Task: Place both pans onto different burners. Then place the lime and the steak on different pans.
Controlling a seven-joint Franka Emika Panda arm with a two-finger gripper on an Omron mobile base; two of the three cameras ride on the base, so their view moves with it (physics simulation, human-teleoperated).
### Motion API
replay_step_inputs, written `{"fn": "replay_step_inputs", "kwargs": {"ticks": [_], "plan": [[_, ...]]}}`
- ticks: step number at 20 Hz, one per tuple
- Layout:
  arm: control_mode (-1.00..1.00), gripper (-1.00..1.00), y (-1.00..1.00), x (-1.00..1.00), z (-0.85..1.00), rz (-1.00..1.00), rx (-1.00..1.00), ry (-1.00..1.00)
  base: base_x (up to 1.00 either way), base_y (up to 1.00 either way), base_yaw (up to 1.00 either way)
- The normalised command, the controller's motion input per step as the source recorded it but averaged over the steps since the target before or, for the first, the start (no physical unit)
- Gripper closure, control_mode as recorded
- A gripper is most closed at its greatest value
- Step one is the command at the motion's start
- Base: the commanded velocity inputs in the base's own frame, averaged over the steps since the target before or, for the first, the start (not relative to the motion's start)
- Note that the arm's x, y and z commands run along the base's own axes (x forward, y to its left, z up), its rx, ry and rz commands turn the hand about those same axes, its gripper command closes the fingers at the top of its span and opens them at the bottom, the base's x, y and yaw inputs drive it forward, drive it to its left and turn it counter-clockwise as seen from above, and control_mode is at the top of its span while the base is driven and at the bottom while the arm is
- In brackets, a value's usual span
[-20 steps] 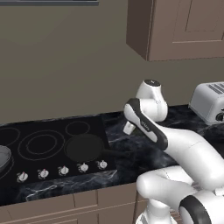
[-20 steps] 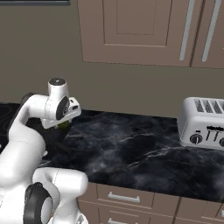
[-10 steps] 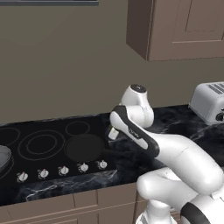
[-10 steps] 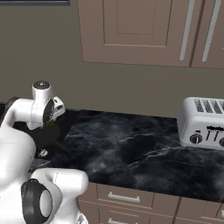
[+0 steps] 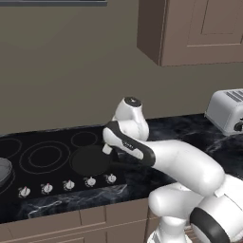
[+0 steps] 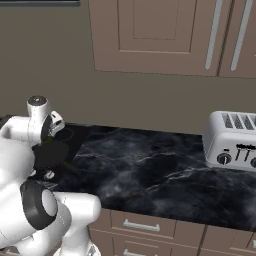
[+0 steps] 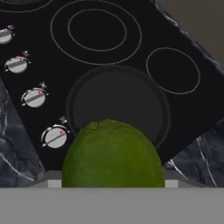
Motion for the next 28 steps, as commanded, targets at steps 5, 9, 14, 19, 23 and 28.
{"fn": "replay_step_inputs", "kwargs": {"ticks": [5, 9, 14, 19, 23, 28], "plan": [[-1.00, 1.00, 0.35, 0.25, -0.20, -0.01, -0.10, 0.01, 0.00, 0.00, 0.00], [-1.00, 1.00, 0.32, 0.23, -0.21, -0.03, -0.10, 0.05, 0.00, 0.00, 0.00], [-1.00, 1.00, 0.21, 0.21, -0.32, -0.04, -0.06, 0.11, 0.00, 0.00, 0.00], [-1.00, 1.00, 0.15, 0.12, -0.28, -0.02, 0.00, 0.05, 0.00, 0.00, 0.00], [-1.00, 1.00, 0.07, 0.10, -0.26, -0.02, 0.00, 0.01, 0.00, 0.00, 0.00], [-1.00, 1.00, 0.00, 0.07, -0.30, -0.04, 0.00, 0.02, 0.00, 0.00, 0.00]]}}
